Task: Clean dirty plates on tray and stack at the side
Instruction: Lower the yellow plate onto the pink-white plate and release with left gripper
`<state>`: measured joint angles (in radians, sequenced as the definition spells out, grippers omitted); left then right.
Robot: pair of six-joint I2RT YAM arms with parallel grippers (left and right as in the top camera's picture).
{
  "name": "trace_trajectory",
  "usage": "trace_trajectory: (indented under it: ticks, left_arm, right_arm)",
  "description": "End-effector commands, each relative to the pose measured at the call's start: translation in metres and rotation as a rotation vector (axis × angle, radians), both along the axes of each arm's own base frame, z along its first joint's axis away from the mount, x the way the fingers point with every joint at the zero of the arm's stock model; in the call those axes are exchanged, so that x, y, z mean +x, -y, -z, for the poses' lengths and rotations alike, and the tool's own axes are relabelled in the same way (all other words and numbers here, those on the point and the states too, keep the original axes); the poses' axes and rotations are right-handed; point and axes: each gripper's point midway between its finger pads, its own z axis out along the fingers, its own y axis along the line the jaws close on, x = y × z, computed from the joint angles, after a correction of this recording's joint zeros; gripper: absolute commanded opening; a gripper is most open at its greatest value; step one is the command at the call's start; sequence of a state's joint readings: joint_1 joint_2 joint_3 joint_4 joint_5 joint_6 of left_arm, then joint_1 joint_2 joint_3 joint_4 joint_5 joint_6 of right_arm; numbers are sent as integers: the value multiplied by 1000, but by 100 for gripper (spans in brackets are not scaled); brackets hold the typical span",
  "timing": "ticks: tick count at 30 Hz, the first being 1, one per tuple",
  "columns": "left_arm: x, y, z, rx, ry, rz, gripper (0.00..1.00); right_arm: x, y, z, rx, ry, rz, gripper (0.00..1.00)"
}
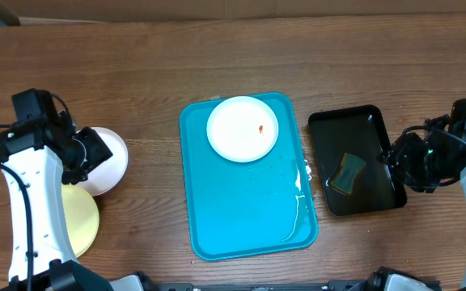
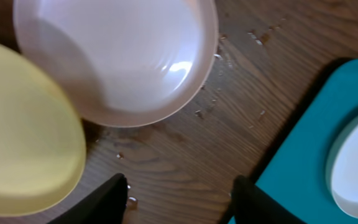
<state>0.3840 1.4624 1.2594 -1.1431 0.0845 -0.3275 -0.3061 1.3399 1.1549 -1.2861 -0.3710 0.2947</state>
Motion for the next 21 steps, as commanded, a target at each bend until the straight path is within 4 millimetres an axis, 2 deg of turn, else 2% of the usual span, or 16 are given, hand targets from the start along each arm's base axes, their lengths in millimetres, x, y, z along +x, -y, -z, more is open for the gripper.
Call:
trace_trajectory:
  ticks: [1,4,7,10,12,15,21]
  left_arm:
    - [-18,-26,-4,94,-50,-160,63]
    - [-39,-31,3,80,-120,-224,62]
    - [-55,-37,17,65,-167,-265,67]
    - [-72,-46,42,81,-214,-313,65]
    - [-79,-52,69,81,-207,-354,66]
    - [-72,-54,90,64,-144,-368,62]
    - [-45,-51,101,81,-30,-301,62]
  right_arm:
    - [3,0,-9,-1,38,-9,51]
    - [3,0,-9,-2,38,-9,51]
    - [4,0,-10,-3,41,-12,51]
    - [4,0,-10,-3,42,-12,51]
    - [4,0,-10,-3,41,-12,51]
    - [4,0,-10,-6,45,-26,52]
    - [4,0,-10,-9,48,-33,54]
